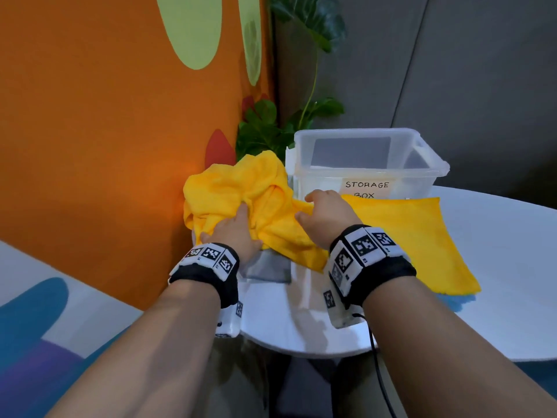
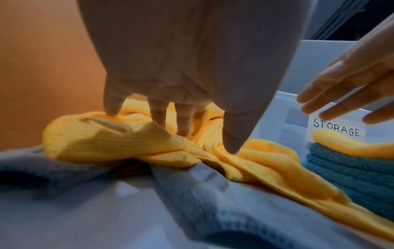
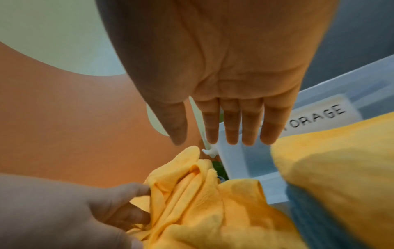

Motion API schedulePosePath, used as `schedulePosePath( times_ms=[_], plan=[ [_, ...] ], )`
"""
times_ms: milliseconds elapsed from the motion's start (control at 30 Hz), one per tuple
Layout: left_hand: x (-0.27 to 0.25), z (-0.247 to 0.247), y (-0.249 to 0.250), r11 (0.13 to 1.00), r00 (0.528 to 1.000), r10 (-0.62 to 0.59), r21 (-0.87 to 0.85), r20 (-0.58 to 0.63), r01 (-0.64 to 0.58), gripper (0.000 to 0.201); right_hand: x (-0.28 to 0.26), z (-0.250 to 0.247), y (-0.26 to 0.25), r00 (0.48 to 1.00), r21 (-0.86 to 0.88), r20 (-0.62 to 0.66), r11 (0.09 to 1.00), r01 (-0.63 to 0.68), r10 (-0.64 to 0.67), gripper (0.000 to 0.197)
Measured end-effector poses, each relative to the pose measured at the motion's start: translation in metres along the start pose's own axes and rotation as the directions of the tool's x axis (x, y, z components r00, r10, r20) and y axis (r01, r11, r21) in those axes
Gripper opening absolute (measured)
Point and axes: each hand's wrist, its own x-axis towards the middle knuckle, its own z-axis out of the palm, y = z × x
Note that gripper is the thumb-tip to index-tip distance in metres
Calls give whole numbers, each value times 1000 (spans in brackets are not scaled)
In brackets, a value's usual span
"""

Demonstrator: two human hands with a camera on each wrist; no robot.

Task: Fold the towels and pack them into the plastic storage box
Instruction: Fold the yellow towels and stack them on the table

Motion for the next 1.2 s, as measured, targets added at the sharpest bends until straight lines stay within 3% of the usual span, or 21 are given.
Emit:
schedulePosePath(
  times_ms=[133,333,600,733,967,1067,1200],
  plan=[
    [14,-7,-10,998,1000,-15,-57,-18,14,100,9,11,-19,998,-1,52,1000,25,-24,39],
    [29,-9,-17,995,996,76,54,48,-79,53,23,28,-35,987,-19,154,999,50,-47,39],
    [33,-12,-12,998,998,36,49,55,-38,21,37,42,-42,977,-111,213,992,55,-31,33],
    [38,-16,-19,994,993,96,-66,63,-91,22,40,44,-42,985,-79,171,996,38,-24,28],
    [21,-44,-15,934,980,92,-327,-175,-146,27,30,35,-42,985,143,54,977,155,-164,35],
    [13,-58,-7,886,954,101,-411,-283,-215,29,24,24,-46,979,281,11,940,194,-206,35],
    [4,-74,4,821,912,119,-477,-393,-313,27,16,10,-49,965,330,-54,907,261,-258,37]
  ],
)
